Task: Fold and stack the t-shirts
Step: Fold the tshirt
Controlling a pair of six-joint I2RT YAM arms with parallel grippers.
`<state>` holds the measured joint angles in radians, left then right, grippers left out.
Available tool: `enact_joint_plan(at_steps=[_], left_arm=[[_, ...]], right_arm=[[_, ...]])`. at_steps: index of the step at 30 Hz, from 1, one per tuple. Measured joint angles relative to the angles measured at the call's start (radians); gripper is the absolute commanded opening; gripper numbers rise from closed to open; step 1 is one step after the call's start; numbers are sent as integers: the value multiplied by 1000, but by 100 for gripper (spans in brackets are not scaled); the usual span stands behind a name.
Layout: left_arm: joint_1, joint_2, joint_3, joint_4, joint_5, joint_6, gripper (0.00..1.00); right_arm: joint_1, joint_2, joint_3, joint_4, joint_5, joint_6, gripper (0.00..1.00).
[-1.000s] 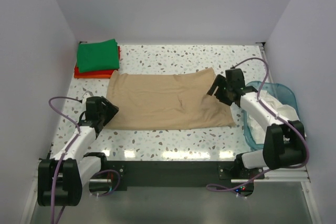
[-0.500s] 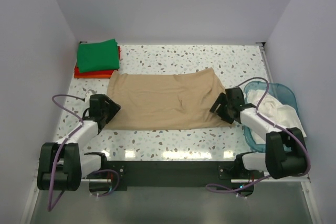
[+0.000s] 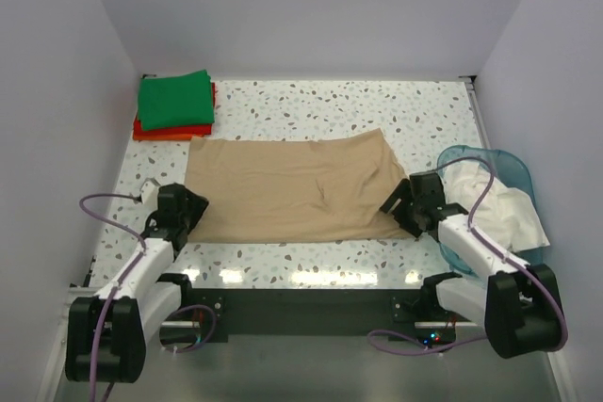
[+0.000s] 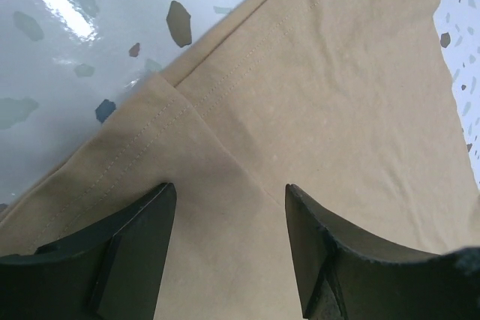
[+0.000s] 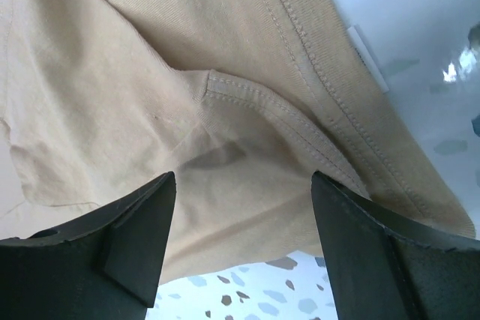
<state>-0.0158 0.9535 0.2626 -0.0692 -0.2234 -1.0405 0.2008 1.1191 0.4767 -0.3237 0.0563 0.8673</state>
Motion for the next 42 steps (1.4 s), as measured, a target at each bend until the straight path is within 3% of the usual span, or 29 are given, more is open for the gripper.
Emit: enact_joint_plan(at_steps=[10,15,20,28,35,42], left_arm=[[0,-185,-32,-172,-31,-34,73],[0,-255,5,-294,-28,-26,76],[0,-107,265,-328,-82,50,72],[2,353,684,-254,-212,269,50],[2,663,855,-265,-244,357,45],[2,877,973,-298,-258,372,45]], right_arm=[[3,-309,-86,-228,-33,3,79],[3,-424,-47,-323,-57,-35,82],[2,-183,207,-264,-117,-159,82],[2,315,601,-77,-213,-316,80],[2,565,779,-69,-224,-383,80],[2,684,872,-72,-237,-398,79]])
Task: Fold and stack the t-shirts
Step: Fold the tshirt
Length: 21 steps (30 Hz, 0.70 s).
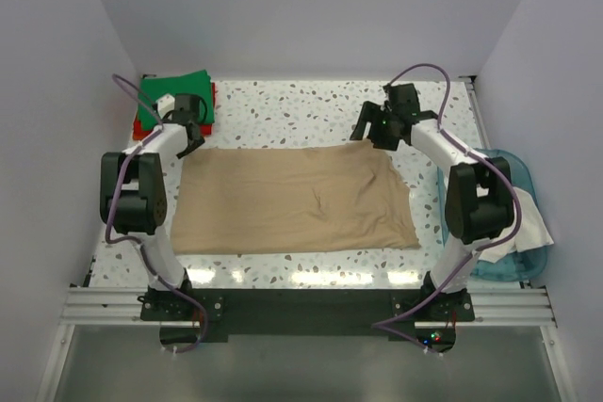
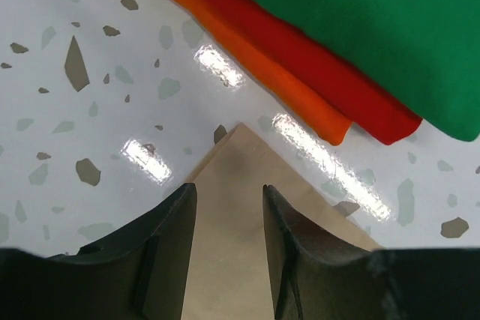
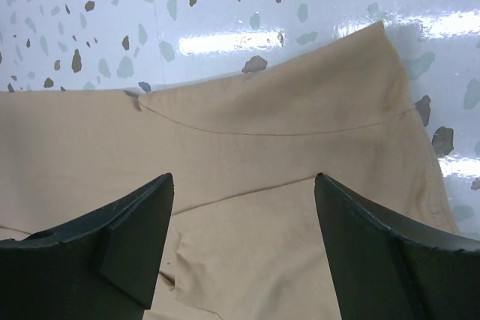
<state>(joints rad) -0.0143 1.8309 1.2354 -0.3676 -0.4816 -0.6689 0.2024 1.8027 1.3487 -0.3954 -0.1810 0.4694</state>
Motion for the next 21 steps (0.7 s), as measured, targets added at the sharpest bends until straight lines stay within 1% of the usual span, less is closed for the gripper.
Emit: enact_joint_plan(at_steps=[6,13,16,17,19,21], left_arm=[[0,116,75,-16,-3,0,46],[0,176,105,-21,-6,0,45],[0,195,123,-22,-10,0,41],[0,200,129,-22,-13,0,38],[0,202,135,-22,-14,0,35],[0,204,138,-23,-17,0,29]], right_arm=[[0,11,5,1,-5,-10,79],[-1,26,8,1,-1,-26,79],[-3,56,10,4,3,-29,79],[-6,66,10,3,5,-30,79],[-11,82,10,3,6,-33,79],[-18,97,13,0,6,-37,79]])
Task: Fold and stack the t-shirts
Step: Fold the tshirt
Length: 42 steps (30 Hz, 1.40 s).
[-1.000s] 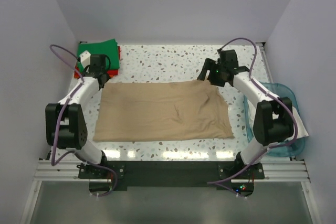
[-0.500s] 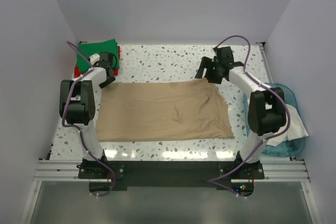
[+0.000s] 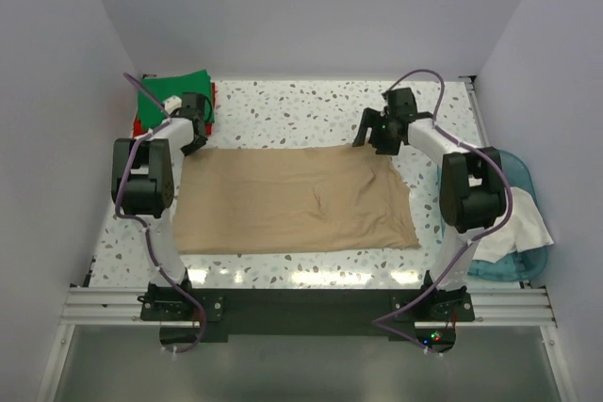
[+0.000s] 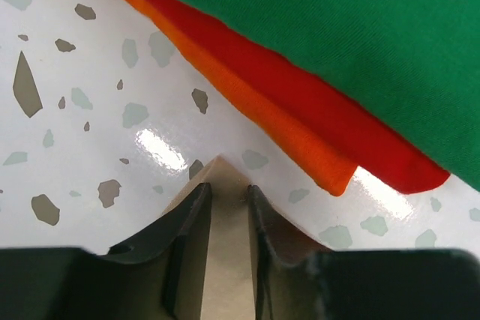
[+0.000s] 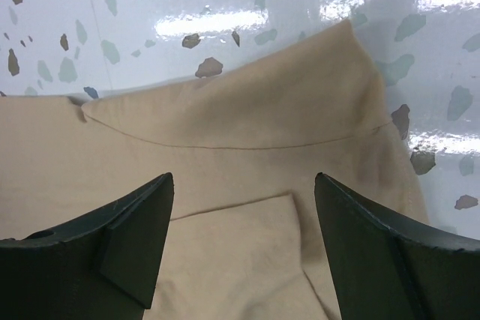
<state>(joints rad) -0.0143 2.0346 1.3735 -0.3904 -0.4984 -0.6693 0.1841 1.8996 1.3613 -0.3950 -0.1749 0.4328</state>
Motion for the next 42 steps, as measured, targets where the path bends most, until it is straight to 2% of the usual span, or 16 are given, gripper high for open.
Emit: enact_joint_plan(at_steps=[7,14,19,22,25,26,29,32,38,42], left_arm=[[0,5,10,-4,-4,3,11],[1,6,10,-10,-3,8,0],[1,6,10,-11,-3,9,0],[1,6,10,-12,-3,9,0],[3,6,10,-13,-3,10,0],[3,6,10,-13,-3,10,0],[5,6,10,-14,-3,10,0],[7,5,10,-13,1,12,0],[7,-20,10,-5,22,26,0],[7,-50,11,9,34,28,0]], right_arm=[[-43,51,56,0,3,-6,79],[-68,131,154,-4,25,-15,79],[-67,198,203,-10,25,-19,74],[-66,241,232,-18,23,-19,68],[-67,250,244,-21,24,-19,54],[-67,250,245,-24,24,-18,46],[-67,250,245,-41,26,-14,30],[-67,250,246,-53,27,-13,19],[-66,250,284,-73,27,-10,5],[-66,250,327,-87,34,-11,4]])
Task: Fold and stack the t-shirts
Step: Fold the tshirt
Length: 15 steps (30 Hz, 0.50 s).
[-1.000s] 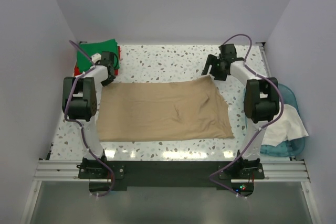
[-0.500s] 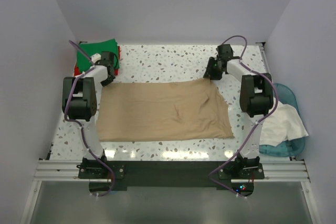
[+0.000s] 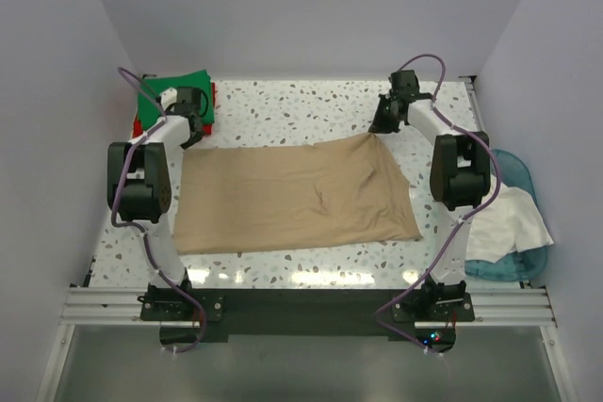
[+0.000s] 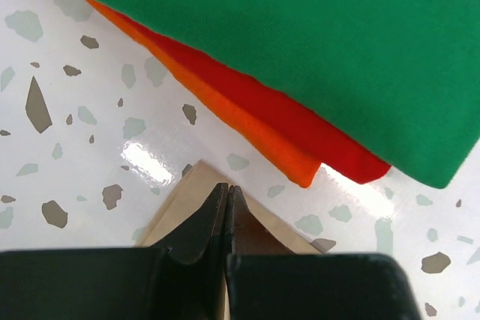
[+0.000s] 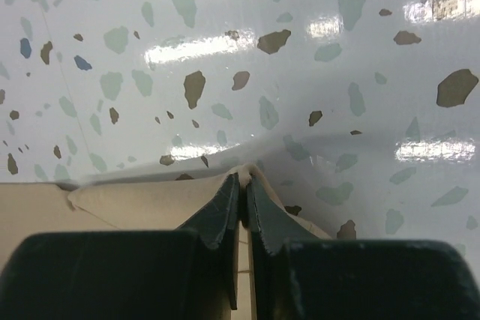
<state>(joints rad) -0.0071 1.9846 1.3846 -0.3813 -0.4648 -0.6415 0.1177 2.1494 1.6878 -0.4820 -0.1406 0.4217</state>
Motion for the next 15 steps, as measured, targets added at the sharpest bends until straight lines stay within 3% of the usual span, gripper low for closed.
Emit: enact_joint_plan(at_steps=[5,9,15], left_arm=[[0,-5,13,3,21,10,0],[0,-5,26,-6,25,8,32],[0,3,38,-30,-5,-20,50]], right_arm=[[-1,0,43,-10,1,-3,5],[-2,0,45,-16,0,-4,6],[-2,0,45,-18,0,-4,7]])
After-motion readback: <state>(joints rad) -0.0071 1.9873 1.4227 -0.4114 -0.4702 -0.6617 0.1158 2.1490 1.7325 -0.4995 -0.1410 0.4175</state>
